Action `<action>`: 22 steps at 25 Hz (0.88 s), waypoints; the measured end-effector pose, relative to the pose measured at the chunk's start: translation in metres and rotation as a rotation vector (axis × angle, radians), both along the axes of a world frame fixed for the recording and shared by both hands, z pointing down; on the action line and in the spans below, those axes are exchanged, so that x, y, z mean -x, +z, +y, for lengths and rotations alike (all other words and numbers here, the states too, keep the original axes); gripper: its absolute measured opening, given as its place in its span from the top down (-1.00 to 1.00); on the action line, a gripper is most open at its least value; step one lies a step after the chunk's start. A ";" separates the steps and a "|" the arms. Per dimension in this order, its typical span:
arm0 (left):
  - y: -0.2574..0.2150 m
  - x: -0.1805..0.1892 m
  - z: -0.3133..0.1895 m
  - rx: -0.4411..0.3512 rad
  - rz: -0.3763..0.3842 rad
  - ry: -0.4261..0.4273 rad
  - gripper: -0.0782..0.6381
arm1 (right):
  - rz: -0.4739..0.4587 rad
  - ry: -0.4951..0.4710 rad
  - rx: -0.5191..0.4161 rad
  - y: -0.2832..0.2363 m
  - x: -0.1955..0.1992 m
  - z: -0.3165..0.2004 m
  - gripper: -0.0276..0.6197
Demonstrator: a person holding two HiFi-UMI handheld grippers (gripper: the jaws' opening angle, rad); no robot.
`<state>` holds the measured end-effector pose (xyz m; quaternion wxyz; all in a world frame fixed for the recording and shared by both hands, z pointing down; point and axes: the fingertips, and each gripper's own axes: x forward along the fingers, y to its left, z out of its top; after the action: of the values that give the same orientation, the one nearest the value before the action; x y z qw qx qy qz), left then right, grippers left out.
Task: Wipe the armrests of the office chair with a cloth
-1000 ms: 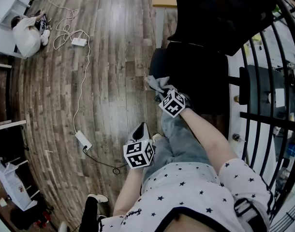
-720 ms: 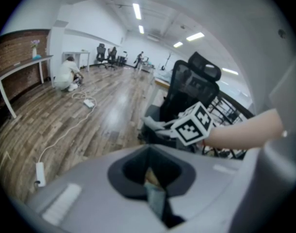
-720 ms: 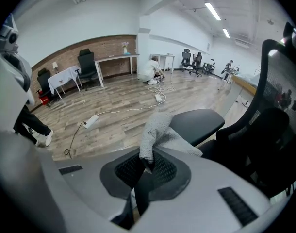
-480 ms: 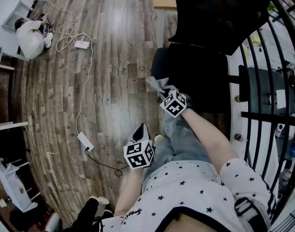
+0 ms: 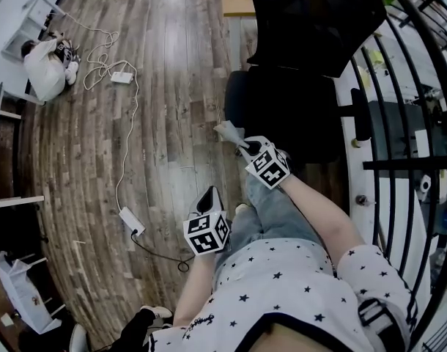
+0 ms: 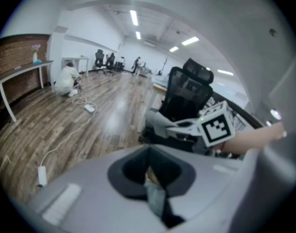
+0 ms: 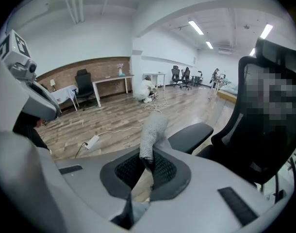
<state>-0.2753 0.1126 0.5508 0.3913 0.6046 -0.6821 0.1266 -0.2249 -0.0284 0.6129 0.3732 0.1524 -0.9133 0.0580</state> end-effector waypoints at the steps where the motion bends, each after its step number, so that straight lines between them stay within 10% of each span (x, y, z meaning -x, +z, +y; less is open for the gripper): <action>1: -0.001 -0.001 0.004 -0.002 -0.002 0.005 0.77 | -0.012 0.008 -0.001 -0.005 -0.003 0.006 0.83; 22: -0.037 -0.021 0.028 -0.091 0.010 0.077 0.77 | -0.247 0.240 -0.019 -0.110 -0.078 0.084 0.83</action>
<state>-0.2538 0.1409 0.5140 0.3618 0.6483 -0.6613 0.1076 -0.1469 0.0558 0.5030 0.2471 0.2553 -0.9280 0.1119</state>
